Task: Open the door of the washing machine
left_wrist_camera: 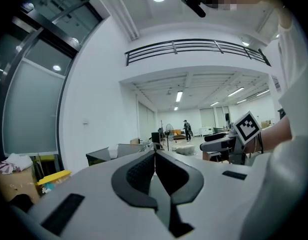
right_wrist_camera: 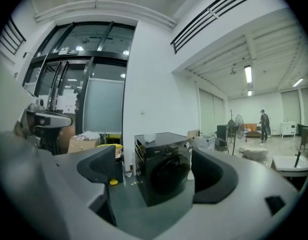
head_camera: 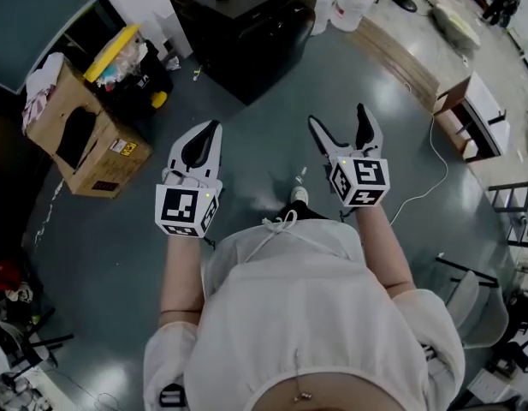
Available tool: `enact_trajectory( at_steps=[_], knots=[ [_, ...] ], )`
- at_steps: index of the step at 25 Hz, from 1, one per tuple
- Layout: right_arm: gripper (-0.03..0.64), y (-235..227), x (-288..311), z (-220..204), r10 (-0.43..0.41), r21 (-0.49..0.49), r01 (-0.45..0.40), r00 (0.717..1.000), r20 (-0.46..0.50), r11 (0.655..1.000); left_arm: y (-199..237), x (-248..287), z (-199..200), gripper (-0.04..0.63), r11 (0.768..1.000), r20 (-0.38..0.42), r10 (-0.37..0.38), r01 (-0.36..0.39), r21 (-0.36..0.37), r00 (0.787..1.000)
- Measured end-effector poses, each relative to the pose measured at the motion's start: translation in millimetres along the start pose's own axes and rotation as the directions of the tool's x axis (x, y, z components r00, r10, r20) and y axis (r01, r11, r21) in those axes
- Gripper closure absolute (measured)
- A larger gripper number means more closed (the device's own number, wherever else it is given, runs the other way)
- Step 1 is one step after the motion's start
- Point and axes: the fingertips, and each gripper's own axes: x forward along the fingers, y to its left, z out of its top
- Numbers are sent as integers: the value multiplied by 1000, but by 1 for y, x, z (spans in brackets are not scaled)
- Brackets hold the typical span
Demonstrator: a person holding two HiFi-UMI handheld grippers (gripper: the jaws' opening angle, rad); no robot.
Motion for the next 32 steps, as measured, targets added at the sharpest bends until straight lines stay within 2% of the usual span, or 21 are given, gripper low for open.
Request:
enact_trajectory(
  at_steps=[5,10,13,15,20,28,32],
  knots=[
    [136,-72,77,0,78,-14,-79,996,-51,997,-11,93,2,574,998,-16,57,-57,-4,998],
    [137,-100,140,-14,163,-14,-166,979,-124,986,-5,149,-15,574,992,-76,120,-122,-33,990],
    [137,-103,175,-25,202,29,-200,964,-170,979,10,173,-27,574,987,-103,139,-146,-64,985],
    [138,-102,199,-32,223,50,-218,955,-195,975,23,189,-37,574,985,-119,152,-160,-60,981],
    [138,-92,266,-60,259,30,-260,929,-266,965,61,236,-70,574,981,-141,164,-176,-80,976],
    [138,-85,394,-116,248,26,-258,890,-383,966,140,331,-128,574,980,-165,145,-164,-112,976],
    [144,-78,456,-163,234,47,-241,850,-471,969,177,370,-156,574,983,-174,126,-146,-110,977]
  ],
)
